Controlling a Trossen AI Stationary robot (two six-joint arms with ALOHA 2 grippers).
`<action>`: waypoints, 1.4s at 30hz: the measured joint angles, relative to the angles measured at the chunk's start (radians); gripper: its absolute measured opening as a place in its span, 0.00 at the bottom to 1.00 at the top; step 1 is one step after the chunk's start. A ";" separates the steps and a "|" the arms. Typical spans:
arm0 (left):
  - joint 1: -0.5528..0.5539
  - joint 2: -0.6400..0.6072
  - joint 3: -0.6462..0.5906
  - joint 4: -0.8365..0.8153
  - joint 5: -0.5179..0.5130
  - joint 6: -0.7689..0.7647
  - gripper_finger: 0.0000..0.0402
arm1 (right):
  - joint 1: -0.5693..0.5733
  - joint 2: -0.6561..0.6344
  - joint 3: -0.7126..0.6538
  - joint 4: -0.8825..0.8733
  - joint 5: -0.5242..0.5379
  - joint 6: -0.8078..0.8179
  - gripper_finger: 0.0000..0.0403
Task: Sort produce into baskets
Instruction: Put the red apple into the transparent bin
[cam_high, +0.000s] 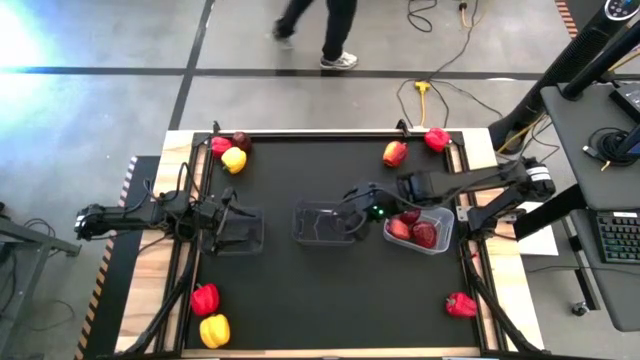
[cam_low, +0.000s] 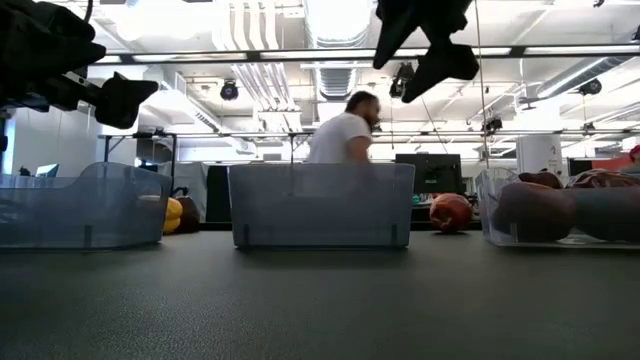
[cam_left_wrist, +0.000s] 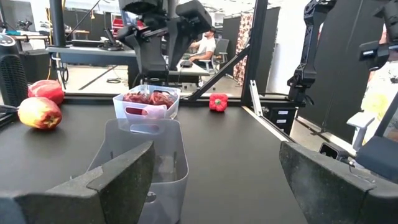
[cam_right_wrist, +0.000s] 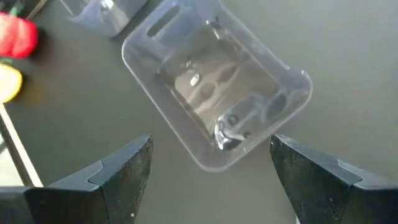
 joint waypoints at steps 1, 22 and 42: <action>0.000 0.000 0.000 0.000 0.000 0.000 0.81 | 0.003 -0.005 0.000 -0.002 0.000 -0.001 0.78; 0.000 0.011 0.000 0.357 -0.362 -0.210 0.81 | -0.311 -0.090 -0.046 -0.402 0.321 0.285 0.83; -0.001 0.226 -0.002 0.282 -0.359 -0.473 0.81 | -0.872 0.193 -0.109 -0.075 0.072 0.241 0.99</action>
